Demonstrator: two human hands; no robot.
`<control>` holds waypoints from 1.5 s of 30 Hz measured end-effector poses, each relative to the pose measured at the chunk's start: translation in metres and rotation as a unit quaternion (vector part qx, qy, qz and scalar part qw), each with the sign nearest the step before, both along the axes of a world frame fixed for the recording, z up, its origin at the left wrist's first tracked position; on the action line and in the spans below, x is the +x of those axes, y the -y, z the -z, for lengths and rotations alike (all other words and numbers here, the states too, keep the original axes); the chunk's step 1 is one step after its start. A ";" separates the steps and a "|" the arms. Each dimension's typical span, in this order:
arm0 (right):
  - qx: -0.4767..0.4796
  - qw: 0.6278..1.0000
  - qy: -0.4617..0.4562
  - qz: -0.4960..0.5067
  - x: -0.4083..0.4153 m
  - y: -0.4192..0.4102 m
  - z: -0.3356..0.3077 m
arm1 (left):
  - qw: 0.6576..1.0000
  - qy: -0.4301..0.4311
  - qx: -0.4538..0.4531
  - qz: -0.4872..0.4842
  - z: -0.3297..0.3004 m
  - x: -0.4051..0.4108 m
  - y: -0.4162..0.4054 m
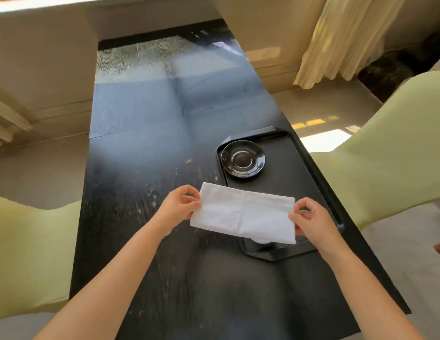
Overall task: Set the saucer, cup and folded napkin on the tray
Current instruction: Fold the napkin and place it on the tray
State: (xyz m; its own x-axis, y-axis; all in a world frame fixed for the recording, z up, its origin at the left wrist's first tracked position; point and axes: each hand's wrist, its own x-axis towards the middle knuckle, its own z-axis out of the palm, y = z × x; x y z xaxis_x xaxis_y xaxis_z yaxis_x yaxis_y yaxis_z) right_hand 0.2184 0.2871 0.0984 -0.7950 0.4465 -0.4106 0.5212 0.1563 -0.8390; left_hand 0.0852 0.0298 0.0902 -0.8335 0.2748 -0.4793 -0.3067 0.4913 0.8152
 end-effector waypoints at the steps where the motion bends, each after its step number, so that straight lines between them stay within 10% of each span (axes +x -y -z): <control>1: 0.000 1.000 -0.001 0.007 0.000 -0.014 0.002 | 1.000 -0.014 -0.002 0.010 -0.002 -0.006 -0.017; 10: -0.045 0.996 0.000 0.079 -0.002 -0.115 0.028 | 0.963 -0.152 -0.108 0.197 0.006 -0.069 -0.170; 19: -0.018 0.992 0.052 0.111 -0.016 -0.130 0.087 | 0.828 -0.206 -0.254 0.455 0.056 -0.131 -0.273; 27: 0.041 0.988 0.078 0.130 -0.028 -0.118 0.122 | 0.747 -0.288 -0.294 0.522 0.097 -0.128 -0.304; 33: 0.126 0.984 0.107 0.074 -0.030 -0.121 0.128 | 0.747 -0.294 -0.300 0.515 0.111 -0.122 -0.312; 39: 0.451 0.883 0.121 -0.049 -0.030 -0.126 0.137 | 0.699 -0.328 -0.354 0.528 0.122 -0.112 -0.315; 45: 0.510 0.827 0.081 -0.222 -0.027 -0.128 0.158 | 0.643 -0.356 -0.343 0.585 0.126 -0.106 -0.313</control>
State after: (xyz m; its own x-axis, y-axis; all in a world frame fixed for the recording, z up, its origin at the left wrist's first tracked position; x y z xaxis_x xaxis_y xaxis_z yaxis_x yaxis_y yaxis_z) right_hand 0.1916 0.4154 -0.0595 -0.9450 0.3053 -0.1174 0.3153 0.9457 -0.0788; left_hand -0.0207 0.3426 -0.0360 -0.3241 0.8407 -0.4338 0.9306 0.3657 0.0133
